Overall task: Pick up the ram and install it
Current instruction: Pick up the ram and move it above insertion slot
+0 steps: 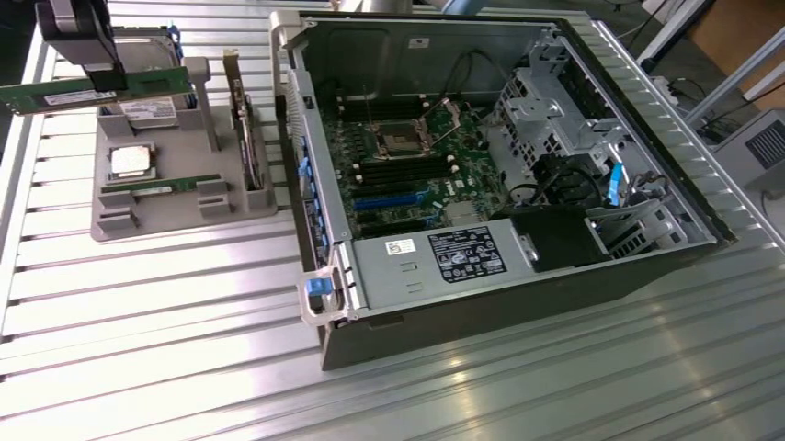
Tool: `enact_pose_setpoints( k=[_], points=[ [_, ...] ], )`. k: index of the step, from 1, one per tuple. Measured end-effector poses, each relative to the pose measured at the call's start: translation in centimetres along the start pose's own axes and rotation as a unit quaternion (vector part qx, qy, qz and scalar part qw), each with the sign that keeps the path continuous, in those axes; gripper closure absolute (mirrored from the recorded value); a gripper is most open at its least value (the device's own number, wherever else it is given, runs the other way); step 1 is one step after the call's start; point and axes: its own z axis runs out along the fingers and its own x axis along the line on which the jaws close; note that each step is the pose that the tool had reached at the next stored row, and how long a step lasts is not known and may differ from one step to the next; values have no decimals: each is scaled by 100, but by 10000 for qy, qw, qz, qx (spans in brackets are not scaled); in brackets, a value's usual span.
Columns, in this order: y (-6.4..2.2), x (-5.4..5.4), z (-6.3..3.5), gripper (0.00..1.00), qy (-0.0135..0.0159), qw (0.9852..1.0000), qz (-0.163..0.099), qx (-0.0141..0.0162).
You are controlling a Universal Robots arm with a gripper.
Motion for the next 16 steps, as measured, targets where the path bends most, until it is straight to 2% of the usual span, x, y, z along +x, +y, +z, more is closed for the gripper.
enact_pose_setpoints(
  k=[7,16],
  points=[
    [-179,26,-7,86,2,10000,0,0],
    [-482,71,-21,86,10,10000,1,-1]
  ],
)
